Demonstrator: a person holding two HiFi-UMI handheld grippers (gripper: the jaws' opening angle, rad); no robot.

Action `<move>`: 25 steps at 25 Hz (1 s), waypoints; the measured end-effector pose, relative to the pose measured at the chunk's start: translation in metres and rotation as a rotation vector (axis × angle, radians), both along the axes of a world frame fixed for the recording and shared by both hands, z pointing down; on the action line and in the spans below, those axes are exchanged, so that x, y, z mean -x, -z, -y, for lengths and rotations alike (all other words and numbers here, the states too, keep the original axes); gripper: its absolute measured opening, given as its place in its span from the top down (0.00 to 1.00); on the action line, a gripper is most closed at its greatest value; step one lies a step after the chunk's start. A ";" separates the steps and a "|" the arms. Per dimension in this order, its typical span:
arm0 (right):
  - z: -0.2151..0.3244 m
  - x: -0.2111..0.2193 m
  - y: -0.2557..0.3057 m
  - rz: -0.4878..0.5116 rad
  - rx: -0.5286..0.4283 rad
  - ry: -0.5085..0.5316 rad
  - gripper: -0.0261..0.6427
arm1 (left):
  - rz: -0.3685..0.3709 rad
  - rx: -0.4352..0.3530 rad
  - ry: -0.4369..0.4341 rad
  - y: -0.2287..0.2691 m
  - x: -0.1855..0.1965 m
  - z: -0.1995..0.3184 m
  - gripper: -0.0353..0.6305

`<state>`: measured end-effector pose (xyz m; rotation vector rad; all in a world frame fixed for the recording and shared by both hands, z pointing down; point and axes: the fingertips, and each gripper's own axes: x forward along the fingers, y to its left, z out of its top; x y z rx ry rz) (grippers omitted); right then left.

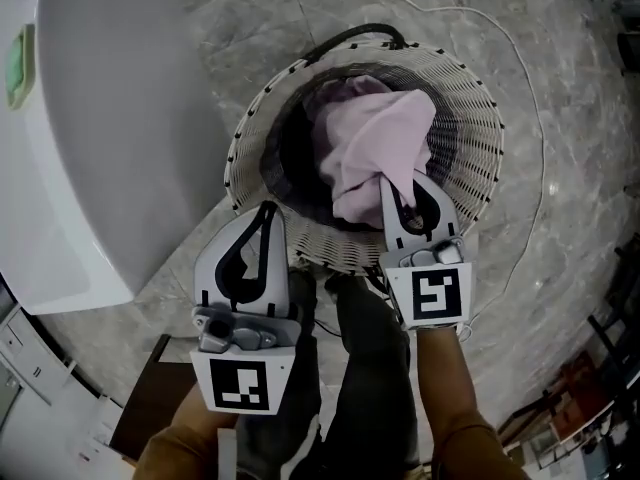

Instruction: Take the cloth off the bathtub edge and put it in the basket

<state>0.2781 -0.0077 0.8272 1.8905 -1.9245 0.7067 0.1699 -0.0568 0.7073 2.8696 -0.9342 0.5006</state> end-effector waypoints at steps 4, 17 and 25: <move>0.003 -0.004 -0.025 -0.033 0.036 0.004 0.88 | 0.005 0.010 -0.006 -0.020 -0.001 0.003 0.94; -0.006 -0.010 -0.010 -0.101 0.132 0.058 0.68 | 0.000 0.054 -0.021 -0.008 -0.007 -0.006 0.94; -0.020 -0.019 0.061 -0.132 0.119 0.033 0.68 | 0.013 0.054 -0.045 0.050 -0.006 -0.017 0.94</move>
